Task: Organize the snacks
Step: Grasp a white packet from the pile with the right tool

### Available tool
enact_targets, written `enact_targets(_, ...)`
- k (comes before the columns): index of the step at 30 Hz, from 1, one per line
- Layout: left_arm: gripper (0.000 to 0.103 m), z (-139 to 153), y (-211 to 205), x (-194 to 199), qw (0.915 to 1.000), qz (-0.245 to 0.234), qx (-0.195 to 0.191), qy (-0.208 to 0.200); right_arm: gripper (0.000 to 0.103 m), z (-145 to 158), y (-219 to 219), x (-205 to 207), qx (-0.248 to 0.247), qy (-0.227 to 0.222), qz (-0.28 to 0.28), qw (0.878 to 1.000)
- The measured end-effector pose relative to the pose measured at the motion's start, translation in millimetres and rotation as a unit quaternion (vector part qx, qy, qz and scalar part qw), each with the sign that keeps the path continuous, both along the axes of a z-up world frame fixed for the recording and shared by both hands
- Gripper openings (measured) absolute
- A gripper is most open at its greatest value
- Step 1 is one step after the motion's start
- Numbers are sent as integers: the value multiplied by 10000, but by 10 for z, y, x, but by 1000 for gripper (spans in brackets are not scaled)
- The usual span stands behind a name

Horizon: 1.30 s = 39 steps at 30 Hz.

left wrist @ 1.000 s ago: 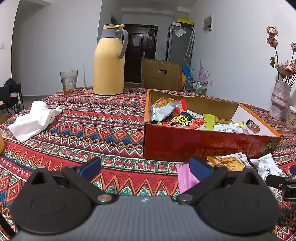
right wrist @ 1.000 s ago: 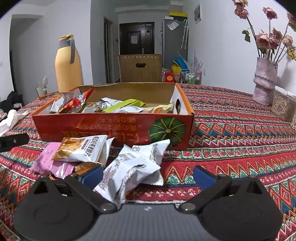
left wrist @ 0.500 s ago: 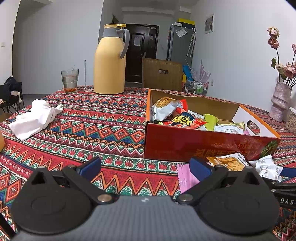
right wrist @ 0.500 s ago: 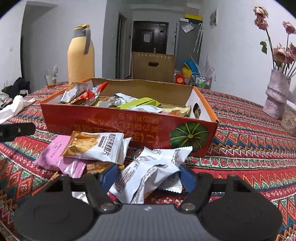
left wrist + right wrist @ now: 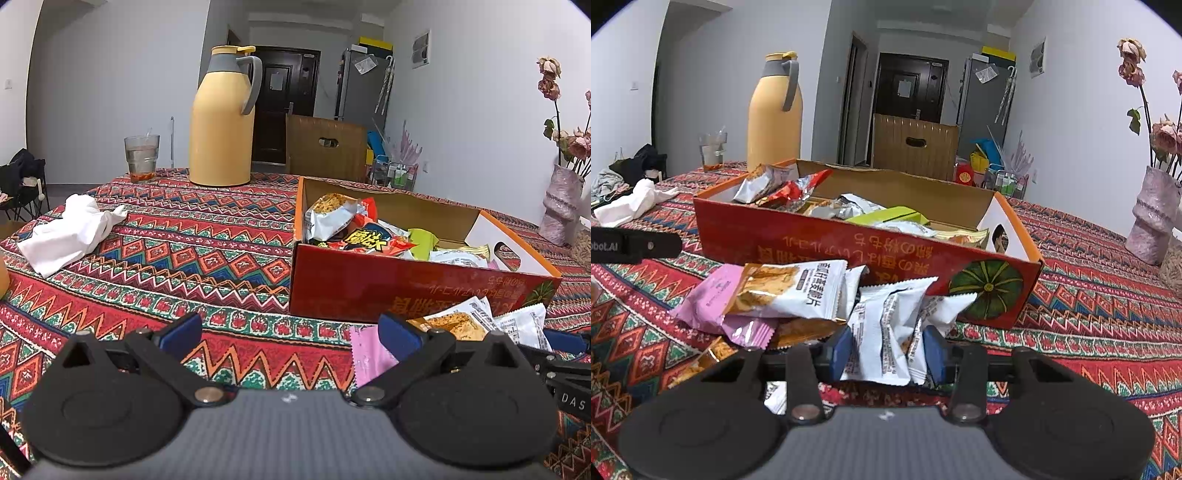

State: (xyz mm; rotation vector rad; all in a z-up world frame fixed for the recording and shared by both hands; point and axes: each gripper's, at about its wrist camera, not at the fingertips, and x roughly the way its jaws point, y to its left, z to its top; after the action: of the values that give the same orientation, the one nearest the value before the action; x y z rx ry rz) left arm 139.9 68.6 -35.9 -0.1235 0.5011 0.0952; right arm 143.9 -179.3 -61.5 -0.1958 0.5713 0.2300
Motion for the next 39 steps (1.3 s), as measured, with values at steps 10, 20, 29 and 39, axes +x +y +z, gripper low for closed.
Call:
enact_targets(10,103,5,23,-8,10000,-13,-87,-23,40,94,104,137,-310,-102,184,9993)
enact_targets(20,103,8,43,-18,9998,-51,-175,-43,48,78,37,160,-270,-23,53,9996)
enact_targets(29,103,10,53,-16,9997,-77,-215,-40,50,182,-504,98,438,24,-691,9966)
enact_targets(39,103,3,50,-6,9998,-50,-203,7,51,207,-855,156,1016,195,-982,9898)
